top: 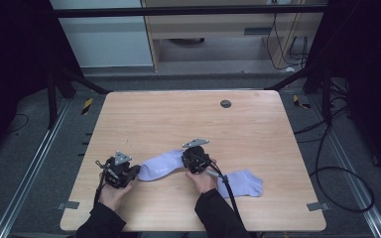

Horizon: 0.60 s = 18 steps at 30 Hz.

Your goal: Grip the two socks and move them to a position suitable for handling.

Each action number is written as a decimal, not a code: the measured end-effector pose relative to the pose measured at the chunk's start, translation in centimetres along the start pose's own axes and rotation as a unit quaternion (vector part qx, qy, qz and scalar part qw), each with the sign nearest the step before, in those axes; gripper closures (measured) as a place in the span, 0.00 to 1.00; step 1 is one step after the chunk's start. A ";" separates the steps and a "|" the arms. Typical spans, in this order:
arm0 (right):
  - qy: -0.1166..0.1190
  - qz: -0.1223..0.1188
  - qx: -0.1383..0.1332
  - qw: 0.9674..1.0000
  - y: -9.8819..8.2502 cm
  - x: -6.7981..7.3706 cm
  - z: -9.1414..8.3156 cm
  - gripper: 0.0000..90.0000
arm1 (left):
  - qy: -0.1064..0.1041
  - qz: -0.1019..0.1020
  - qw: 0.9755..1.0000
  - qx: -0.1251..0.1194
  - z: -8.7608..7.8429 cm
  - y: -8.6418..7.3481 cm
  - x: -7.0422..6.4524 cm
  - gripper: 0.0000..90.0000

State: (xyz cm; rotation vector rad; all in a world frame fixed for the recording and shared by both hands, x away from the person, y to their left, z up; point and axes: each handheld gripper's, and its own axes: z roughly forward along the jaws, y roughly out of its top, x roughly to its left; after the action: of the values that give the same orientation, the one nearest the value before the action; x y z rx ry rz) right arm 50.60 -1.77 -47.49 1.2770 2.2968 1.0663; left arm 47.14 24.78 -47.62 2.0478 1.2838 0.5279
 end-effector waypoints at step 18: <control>0.012 0.019 -0.012 1.000 -2.7 0.7 -1.9 0.71 | 0.027 -0.004 1.000 -0.008 0.1 0.3 1.2 0.77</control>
State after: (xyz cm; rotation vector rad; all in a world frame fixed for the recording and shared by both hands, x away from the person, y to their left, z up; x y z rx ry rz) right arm 47.48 -2.95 -48.12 1.3112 2.2779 1.1238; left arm 47.94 25.74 -47.44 2.0274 1.3145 0.5917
